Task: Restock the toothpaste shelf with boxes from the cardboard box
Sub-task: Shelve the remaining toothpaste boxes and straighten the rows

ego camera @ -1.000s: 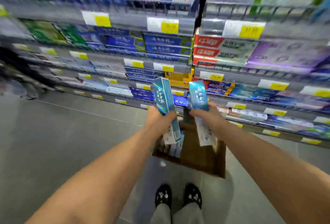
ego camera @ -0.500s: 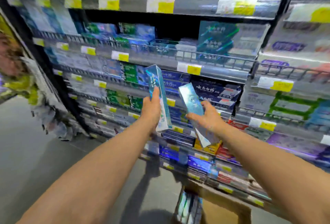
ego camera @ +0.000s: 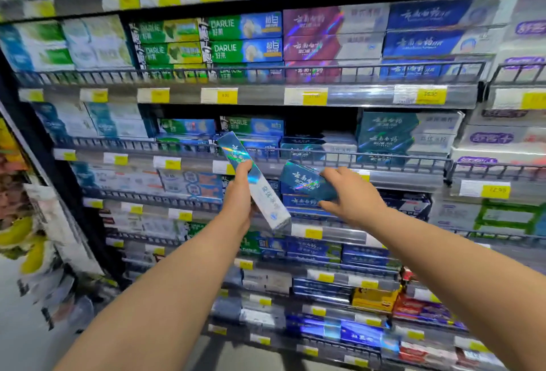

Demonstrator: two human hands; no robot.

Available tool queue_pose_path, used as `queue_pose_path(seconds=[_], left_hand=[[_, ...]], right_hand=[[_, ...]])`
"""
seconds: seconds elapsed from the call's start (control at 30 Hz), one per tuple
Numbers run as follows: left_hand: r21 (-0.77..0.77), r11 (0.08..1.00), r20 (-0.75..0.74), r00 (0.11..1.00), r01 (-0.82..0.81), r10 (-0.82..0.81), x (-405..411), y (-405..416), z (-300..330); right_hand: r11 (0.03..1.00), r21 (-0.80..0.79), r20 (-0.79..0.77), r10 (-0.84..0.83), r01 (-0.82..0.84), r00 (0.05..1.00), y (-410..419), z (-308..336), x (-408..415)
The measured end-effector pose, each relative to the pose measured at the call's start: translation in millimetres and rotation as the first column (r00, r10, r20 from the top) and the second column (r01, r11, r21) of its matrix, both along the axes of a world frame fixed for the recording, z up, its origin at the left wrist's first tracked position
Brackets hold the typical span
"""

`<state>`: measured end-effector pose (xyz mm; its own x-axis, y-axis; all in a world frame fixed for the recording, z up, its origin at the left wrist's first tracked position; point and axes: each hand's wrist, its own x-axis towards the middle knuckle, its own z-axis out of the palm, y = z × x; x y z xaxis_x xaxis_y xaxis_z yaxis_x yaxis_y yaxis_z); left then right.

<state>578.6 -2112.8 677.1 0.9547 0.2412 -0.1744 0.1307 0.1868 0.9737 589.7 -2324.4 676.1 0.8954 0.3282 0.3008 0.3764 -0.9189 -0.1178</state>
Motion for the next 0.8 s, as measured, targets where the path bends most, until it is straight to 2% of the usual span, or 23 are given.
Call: queue_pose_path(seconds=[0.17, 0.27, 0.33, 0.47, 0.6, 0.8], left_hand=[[-0.002, 0.993, 0.07, 0.991, -0.115, 0.115, 33.6, 4.6, -6.7], [0.116, 0.987, 0.181, 0.979, -0.113, 0.091, 48.3, 3.2, -10.2], [0.163, 0.98, 0.246, 0.967, -0.117, 0.074, 63.5, 1.3, -9.2], [0.184, 0.977, 0.284, 0.958, -0.104, 0.048, 93.9, -5.7, -1.7], [0.181, 0.979, 0.318, 0.948, -0.095, 0.033, 116.2, -12.9, -3.5], [0.2, 0.978, 0.261, 0.965, -0.052, -0.002, 131.4, -19.8, -5.5]], right_hand=[[0.985, -0.171, 0.284, 0.03, 0.019, 0.958, 16.1, 12.0, 40.4], [0.963, -0.223, 0.469, -0.029, 0.149, 0.883, 27.3, 14.8, 66.1], [0.953, -0.218, 0.528, -0.066, 0.211, 0.846, 35.6, 17.8, 83.1], [0.957, -0.194, 0.563, -0.071, 0.215, 0.823, 45.4, 20.7, 118.0], [0.964, -0.153, 0.515, -0.111, 0.219, 0.85, 47.5, 17.8, 139.6], [0.973, -0.06, 0.454, -0.173, 0.223, 0.874, 40.6, 6.9, 155.2]])
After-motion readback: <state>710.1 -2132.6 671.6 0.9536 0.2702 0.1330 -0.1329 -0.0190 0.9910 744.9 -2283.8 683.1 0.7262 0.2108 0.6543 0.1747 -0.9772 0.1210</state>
